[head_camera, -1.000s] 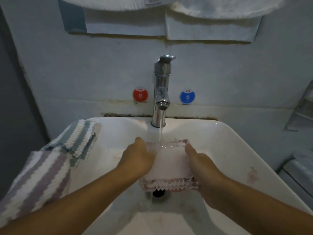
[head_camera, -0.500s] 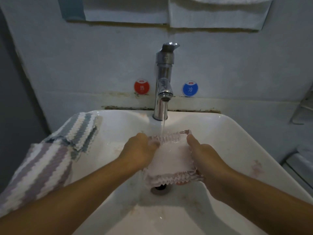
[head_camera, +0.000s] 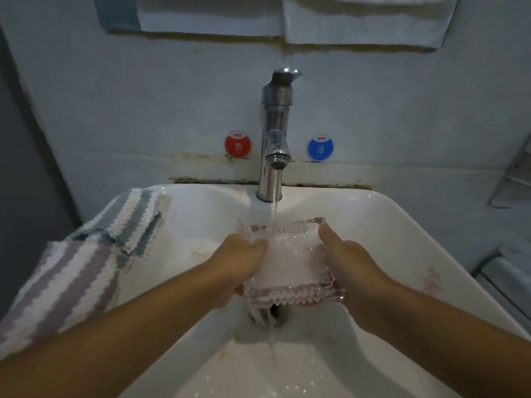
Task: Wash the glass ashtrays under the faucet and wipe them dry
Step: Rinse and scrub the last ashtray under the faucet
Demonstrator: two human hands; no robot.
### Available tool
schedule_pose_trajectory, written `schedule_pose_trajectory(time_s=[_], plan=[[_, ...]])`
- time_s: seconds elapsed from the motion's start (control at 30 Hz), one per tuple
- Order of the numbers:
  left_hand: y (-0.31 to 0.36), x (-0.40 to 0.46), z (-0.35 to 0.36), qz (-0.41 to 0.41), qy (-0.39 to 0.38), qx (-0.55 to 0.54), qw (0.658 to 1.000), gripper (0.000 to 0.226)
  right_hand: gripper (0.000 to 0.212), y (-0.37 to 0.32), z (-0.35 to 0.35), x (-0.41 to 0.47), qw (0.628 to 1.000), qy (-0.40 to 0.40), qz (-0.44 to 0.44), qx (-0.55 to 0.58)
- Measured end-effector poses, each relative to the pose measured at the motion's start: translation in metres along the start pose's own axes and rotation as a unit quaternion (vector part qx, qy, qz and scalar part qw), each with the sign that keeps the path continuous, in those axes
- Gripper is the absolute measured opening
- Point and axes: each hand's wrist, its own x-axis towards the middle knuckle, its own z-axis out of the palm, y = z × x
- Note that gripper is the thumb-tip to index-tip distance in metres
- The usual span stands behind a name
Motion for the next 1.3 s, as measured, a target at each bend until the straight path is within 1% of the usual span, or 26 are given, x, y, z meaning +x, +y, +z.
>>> schedule_pose_trajectory(time_s=[0.07, 0.13, 0.23, 0.33, 0.37, 0.43, 0.5, 0.57, 0.63, 0.73, 0.9, 1.07, 1.23, 1.3], plan=[[0.0, 0.002, -0.001, 0.02, -0.004, 0.032, 0.999, 0.035, 0.061, -0.001, -0.001, 0.002, 1.0, -0.004, -0.005, -0.003], [0.001, 0.003, -0.001, 0.035, -0.018, 0.027, 0.999, 0.032, 0.057, -0.002, -0.001, 0.002, 1.0, -0.005, -0.008, -0.001], [0.002, 0.0, 0.001, 0.019, -0.032, -0.045, 0.998, 0.019, 0.056, -0.003, -0.002, 0.0, 1.0, 0.002, -0.017, 0.003], [0.0, -0.003, 0.004, -0.002, -0.042, -0.126, 0.991, 0.02, 0.056, -0.004, -0.002, 0.0, 0.999, 0.009, -0.024, 0.022], [0.0, -0.003, 0.005, -0.006, -0.045, -0.135, 0.99, 0.021, 0.056, -0.004, -0.002, 0.0, 0.999, 0.011, -0.024, 0.032], [-0.001, -0.004, 0.006, -0.023, -0.051, -0.149, 0.987, 0.03, 0.059, -0.004, -0.001, 0.001, 0.999, 0.011, -0.024, 0.045], [0.001, -0.007, 0.005, -0.044, -0.061, -0.144, 0.987, 0.035, 0.062, -0.003, -0.001, 0.002, 0.999, 0.006, -0.026, 0.047], [0.0, -0.005, 0.005, -0.045, -0.074, -0.112, 0.99, 0.03, 0.06, -0.002, -0.001, 0.001, 0.999, 0.003, -0.025, 0.047], [0.001, -0.004, 0.004, -0.034, -0.081, -0.101, 0.991, 0.025, 0.055, -0.003, -0.002, -0.001, 0.999, 0.006, -0.023, 0.047], [0.003, -0.005, 0.004, -0.031, -0.09, -0.129, 0.987, 0.027, 0.055, -0.004, -0.002, -0.002, 0.998, 0.017, -0.033, 0.045], [0.001, -0.004, 0.005, -0.078, -0.119, -0.179, 0.974, 0.038, 0.056, -0.006, -0.004, 0.0, 0.997, 0.042, -0.046, 0.051], [0.003, -0.004, 0.006, -0.082, -0.118, -0.203, 0.969, 0.032, 0.057, -0.004, -0.001, 0.0, 0.996, 0.033, -0.057, 0.054], [0.008, -0.007, 0.001, -0.098, -0.141, -0.212, 0.962, 0.035, 0.059, -0.002, 0.0, 0.001, 0.996, 0.032, -0.065, 0.052], [0.008, -0.009, 0.001, -0.093, -0.139, -0.209, 0.964, 0.036, 0.059, -0.003, 0.0, 0.0, 0.996, 0.029, -0.067, 0.044]])
